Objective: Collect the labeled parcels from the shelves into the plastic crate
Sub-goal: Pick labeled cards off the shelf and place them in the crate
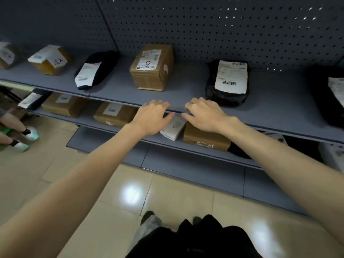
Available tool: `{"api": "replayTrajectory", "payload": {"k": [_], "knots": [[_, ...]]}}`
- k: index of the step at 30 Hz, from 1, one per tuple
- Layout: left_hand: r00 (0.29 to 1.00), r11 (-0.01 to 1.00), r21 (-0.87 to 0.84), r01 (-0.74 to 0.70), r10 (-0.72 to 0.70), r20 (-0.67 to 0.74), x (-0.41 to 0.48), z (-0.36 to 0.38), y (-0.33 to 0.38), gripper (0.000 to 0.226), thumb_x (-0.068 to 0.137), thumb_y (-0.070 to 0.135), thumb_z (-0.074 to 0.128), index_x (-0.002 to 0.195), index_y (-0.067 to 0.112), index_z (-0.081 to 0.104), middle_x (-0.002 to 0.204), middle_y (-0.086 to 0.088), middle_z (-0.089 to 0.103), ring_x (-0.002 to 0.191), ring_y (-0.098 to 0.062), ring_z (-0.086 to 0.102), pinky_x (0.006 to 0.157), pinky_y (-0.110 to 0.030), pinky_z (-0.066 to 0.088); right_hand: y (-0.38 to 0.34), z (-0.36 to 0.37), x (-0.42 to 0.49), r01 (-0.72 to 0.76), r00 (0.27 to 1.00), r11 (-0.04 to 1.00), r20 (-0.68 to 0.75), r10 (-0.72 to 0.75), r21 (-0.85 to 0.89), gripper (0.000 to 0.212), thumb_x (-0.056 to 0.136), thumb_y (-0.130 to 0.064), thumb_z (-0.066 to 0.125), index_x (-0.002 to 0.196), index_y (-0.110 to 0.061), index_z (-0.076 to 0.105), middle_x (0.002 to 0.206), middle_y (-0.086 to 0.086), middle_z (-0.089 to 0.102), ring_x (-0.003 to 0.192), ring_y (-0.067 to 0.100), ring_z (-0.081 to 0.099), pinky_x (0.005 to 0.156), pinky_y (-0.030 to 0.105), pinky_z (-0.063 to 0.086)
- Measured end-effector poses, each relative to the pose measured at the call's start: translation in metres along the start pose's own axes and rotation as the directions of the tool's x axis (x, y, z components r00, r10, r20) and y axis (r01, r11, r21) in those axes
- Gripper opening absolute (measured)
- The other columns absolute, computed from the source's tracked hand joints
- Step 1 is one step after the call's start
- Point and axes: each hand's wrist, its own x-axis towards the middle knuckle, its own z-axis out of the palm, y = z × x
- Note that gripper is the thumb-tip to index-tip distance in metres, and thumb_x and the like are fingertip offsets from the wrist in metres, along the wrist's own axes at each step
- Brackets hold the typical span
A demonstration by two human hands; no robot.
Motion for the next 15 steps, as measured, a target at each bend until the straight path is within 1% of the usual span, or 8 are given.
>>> {"api": "replayTrajectory", "payload": {"k": [3,7,9,12,13,15], "knots": [[0.996,0.996,-0.037,-0.087,0.088,0.011,0.003,0.011,-0.021,0.044,0.104,0.044,0.045,0.134,0.015,0.058,0.125,-0.009,0.065,0.117,-0.027,0.058,0.093,-0.041,0.047,-0.017,0.012,0.0,-0.083,0.997,0.996,0.004,0.083,0.01,0.041,0.103,-0.043,0.039,0.117,-0.01,0.059,0.118,0.014,0.059,0.108,0.034,0.054,0.084,0.044,0.044],[0.981,0.98,-0.11,-0.166,0.175,0.083,0.002,0.022,-0.053,0.043,0.104,0.042,0.046,0.136,0.015,0.056,0.126,-0.008,0.062,0.118,-0.026,0.056,0.092,-0.041,0.046,-0.048,0.029,0.003,-0.243,0.97,0.968,0.046,0.24,0.059,0.04,0.103,-0.042,0.039,0.116,-0.01,0.059,0.118,0.014,0.055,0.106,0.035,0.054,0.086,0.045,0.046],[0.972,0.972,-0.117,-0.202,0.213,0.097,0.002,0.034,-0.072,0.042,0.104,0.041,0.046,0.134,0.015,0.058,0.124,-0.007,0.061,0.117,-0.027,0.057,0.091,-0.041,0.047,-0.064,0.039,0.007,-0.29,0.957,0.955,-0.007,0.291,0.066,0.037,0.103,-0.038,0.041,0.113,-0.009,0.06,0.117,0.013,0.053,0.104,0.034,0.055,0.087,0.045,0.048],[0.957,0.962,-0.134,-0.238,0.256,0.139,0.003,0.061,-0.097,0.04,0.104,0.04,0.046,0.133,0.015,0.058,0.122,-0.007,0.061,0.114,-0.027,0.057,0.087,-0.041,0.048,-0.088,0.062,0.015,-0.33,0.924,0.938,-0.167,0.344,0.105,0.027,0.102,-0.028,0.046,0.105,-0.006,0.062,0.11,0.011,0.056,0.1,0.03,0.056,0.082,0.042,0.049],[0.951,0.962,-0.142,-0.235,0.258,0.172,0.003,0.074,-0.105,0.041,0.104,0.04,0.046,0.134,0.014,0.058,0.124,-0.008,0.061,0.114,-0.028,0.057,0.087,-0.042,0.049,-0.096,0.072,0.017,-0.344,0.917,0.933,-0.173,0.358,0.11,0.025,0.101,-0.026,0.047,0.102,-0.006,0.062,0.108,0.011,0.057,0.099,0.03,0.056,0.08,0.042,0.049],[0.939,0.96,-0.158,-0.231,0.262,0.224,0.006,0.095,-0.117,0.042,0.104,0.041,0.047,0.135,0.015,0.057,0.128,-0.009,0.06,0.116,-0.029,0.058,0.088,-0.045,0.05,-0.106,0.096,0.022,-0.375,0.913,0.918,-0.122,0.389,0.127,0.025,0.1,-0.025,0.048,0.099,-0.005,0.062,0.105,0.012,0.057,0.099,0.031,0.056,0.078,0.041,0.05]]}}
